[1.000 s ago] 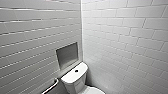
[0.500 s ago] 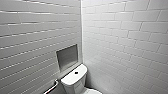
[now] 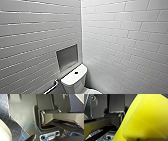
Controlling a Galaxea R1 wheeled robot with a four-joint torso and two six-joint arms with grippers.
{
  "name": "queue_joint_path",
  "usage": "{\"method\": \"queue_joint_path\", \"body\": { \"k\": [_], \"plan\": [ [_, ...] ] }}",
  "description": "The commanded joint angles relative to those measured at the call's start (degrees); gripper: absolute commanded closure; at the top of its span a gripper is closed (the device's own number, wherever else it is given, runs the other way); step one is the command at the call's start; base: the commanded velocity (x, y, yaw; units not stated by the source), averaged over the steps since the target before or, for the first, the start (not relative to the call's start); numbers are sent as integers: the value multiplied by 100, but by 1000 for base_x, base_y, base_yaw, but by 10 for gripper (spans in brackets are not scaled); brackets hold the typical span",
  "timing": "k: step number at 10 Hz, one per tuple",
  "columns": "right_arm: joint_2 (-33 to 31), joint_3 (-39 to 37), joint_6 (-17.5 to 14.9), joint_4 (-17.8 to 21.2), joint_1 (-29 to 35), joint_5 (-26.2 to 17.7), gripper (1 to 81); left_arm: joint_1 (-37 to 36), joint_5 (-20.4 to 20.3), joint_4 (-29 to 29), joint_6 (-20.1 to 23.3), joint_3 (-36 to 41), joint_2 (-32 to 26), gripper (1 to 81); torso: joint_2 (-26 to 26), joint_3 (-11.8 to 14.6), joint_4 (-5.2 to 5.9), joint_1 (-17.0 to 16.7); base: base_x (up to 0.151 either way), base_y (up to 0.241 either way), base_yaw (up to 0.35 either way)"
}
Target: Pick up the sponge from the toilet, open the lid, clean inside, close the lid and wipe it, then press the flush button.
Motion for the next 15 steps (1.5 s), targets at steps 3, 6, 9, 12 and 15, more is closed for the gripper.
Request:
{"method": "queue_joint_path", "body": {
  "k": [3, 6, 9, 12, 15],
  "plan": [
    [1, -12, -18, 80, 171, -386, 811, -306, 276, -79, -167, 16, 26, 10, 0, 0, -2, 0, 0, 0, 0],
    [9, 14, -18, 71, 179, -394, 811, -306, 276, -79, -167, 16, 8, 10, 0, 0, -2, 0, 0, 0, 0],
    [9, -12, -18, 71, 171, -386, 811, -306, 233, -79, -167, 16, 17, 10, 0, 0, -2, 0, 25, 0, 0],
    [9, -21, -18, 71, 153, -377, 811, -306, 233, -79, -167, 16, 26, 10, 0, 0, -2, -11, 85, 0, 0],
    [1, -12, -44, 71, 145, -394, 811, -306, 233, -79, -167, 16, 26, 10, 0, 2, -4, -11, 86, 0, 0]
  ]
}}
